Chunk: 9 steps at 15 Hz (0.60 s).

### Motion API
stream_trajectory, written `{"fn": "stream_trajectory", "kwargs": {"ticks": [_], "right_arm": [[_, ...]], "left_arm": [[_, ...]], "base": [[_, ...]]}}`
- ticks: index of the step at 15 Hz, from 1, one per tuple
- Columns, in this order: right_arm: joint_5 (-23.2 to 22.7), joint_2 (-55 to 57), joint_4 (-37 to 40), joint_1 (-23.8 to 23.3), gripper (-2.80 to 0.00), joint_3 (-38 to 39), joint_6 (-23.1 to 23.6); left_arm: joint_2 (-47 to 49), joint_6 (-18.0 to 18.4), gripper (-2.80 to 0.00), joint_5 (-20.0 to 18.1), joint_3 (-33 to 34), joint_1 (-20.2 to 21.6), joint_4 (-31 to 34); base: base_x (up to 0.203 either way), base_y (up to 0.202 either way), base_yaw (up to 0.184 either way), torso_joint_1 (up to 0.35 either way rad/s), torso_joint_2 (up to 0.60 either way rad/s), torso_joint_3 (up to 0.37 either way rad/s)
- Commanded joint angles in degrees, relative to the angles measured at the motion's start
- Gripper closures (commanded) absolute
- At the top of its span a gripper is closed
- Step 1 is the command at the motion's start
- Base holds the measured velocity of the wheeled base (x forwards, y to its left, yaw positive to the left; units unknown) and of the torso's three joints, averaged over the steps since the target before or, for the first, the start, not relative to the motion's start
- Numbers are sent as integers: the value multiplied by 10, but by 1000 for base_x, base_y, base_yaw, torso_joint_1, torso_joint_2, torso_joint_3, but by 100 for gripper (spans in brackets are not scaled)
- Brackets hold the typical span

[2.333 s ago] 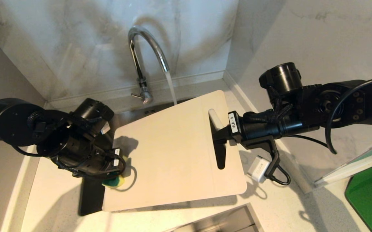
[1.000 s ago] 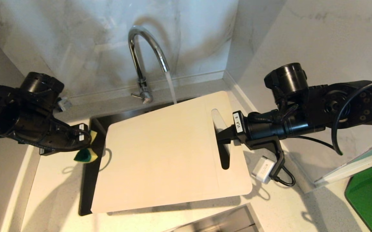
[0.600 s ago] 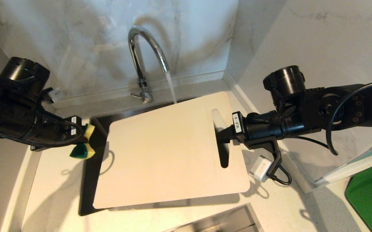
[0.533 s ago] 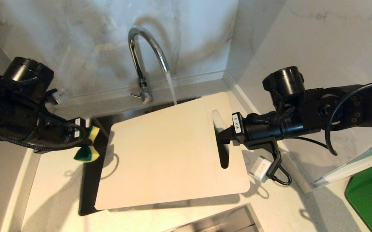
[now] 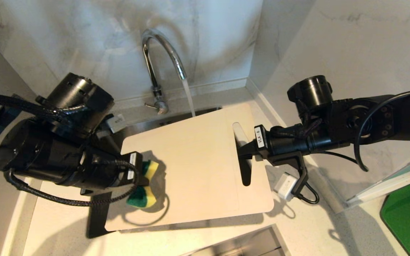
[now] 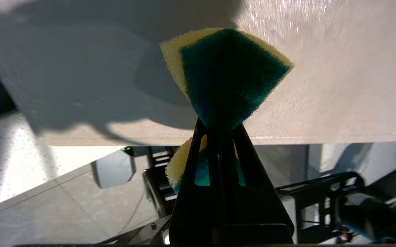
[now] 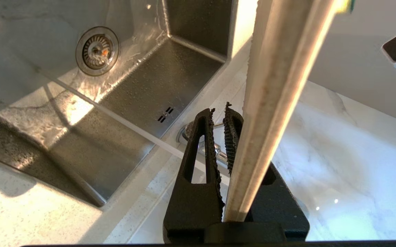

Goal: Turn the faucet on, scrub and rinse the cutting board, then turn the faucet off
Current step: Scrub the cutting board underwater

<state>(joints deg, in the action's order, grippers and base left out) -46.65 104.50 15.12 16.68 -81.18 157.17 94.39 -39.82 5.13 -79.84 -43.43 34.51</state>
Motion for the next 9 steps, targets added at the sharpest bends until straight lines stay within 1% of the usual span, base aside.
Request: {"fn": "stream_trajectory", "kwargs": {"ticks": [1,2,3,7,9], "right_arm": [[-3,2,1,0,0,-1,8],[-3,2,1,0,0,0,8],[-3,2,1,0,0,0,8],[-3,-2,1,0,0,0,8],[-3,-5,1,0,0,-1,7]], "left_arm": [[40,-18,0,55,5,-47,-2],[52,-30,0,90,8,-60,-8],[57,-34,0,99,15,-64,-17],[68,-34,0,102,38,-62,-25],[68,-33,0,103,68,-58,-44]], "base": [[0,0,0,0,0,0],[0,0,0,0,0,0],[0,0,0,0,0,0],[0,0,0,0,0,0],[0,0,0,0,0,0]]}}
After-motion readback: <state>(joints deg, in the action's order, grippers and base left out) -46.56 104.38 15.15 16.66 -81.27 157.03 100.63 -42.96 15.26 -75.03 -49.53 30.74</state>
